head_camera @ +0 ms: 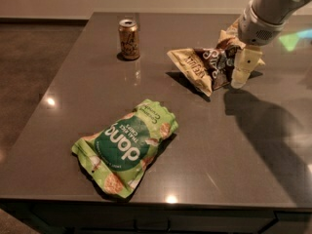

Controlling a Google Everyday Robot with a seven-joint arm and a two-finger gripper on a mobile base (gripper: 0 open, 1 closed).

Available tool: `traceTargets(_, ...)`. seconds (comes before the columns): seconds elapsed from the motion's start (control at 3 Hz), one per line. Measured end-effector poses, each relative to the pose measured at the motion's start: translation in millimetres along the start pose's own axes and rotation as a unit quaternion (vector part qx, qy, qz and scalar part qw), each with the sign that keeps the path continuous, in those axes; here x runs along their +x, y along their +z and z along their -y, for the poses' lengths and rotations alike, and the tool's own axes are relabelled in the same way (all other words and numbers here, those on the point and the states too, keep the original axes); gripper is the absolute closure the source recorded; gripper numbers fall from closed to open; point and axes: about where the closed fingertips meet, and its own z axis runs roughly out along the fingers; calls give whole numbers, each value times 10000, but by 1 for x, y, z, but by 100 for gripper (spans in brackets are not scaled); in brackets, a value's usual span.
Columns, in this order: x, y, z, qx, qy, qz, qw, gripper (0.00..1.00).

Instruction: Pick brown chip bag

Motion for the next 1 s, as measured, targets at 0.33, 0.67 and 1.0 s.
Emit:
traceTargets(0.33,-4,35,21,-154,-199,80,9997,0)
traceTargets(0.67,-11,51,28,-219,-389,150,9989,1)
traceTargets(1.0,-19,54,30,-207,-590,198,9978,4)
